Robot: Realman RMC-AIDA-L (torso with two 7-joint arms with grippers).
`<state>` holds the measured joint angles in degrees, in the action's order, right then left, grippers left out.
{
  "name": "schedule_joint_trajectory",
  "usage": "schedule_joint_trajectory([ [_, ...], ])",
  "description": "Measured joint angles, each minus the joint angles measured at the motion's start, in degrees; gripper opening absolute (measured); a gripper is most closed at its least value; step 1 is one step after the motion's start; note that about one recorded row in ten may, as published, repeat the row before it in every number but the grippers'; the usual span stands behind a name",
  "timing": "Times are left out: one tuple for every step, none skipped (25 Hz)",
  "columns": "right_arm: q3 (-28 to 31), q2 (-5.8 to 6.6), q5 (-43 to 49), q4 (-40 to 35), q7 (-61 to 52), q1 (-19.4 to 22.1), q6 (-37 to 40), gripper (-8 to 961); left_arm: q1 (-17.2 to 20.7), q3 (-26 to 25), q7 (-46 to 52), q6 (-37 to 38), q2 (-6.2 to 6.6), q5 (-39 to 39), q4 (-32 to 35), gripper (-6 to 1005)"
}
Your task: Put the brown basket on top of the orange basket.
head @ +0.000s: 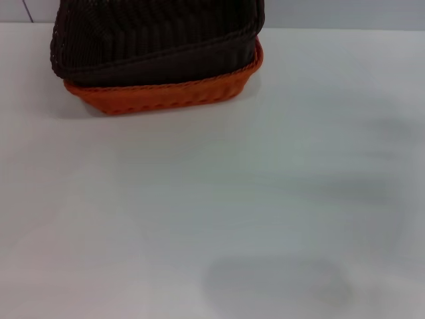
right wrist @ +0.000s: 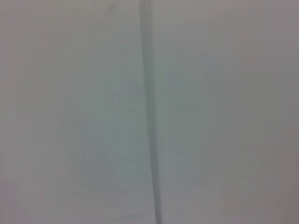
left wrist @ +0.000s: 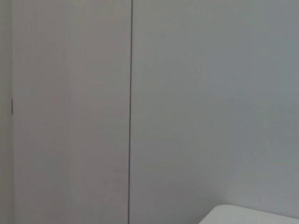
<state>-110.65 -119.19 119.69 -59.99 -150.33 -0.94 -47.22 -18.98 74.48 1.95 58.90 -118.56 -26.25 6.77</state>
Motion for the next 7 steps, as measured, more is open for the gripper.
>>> schedule_joint_trajectory([
  [-1.2,-0.11,3.5,5.8,-7.1,-0.6,-7.0,833,0.1,0.0,0.0,0.1,0.0,0.0,0.0,740],
  [-5.0,-0.09,6.4,17.4,-17.4,-2.9,-19.2,833,0.2,0.0,0.0,0.1,0.0,0.0,0.0,740],
  [-5.0,-0.09,6.4,17.4,-17.4,-2.9,-19.2,833,0.4,0.0,0.0,0.1,0.0,0.1,0.0,741],
  [-7.0,-0.09,6.4,21.5,-20.8,-3.9,-23.6,832,0.5,0.1,0.1,0.2,0.0,0.1,0.0,741],
  [-8.3,-0.1,5.6,23.8,-22.5,-4.3,-26.6,832,0.7,0.2,0.1,0.5,0.0,0.2,0.0,741],
  [-9.8,-0.11,4.7,26.0,-23.8,-4.5,-29.3,832,0.8,0.3,0.1,0.8,0.0,0.2,0.0,741],
  [-11.3,-0.11,4.5,27.5,-23.5,-4.6,-31.5,832,1.1,0.3,0.1,1.3,0.0,0.3,0.0,741],
])
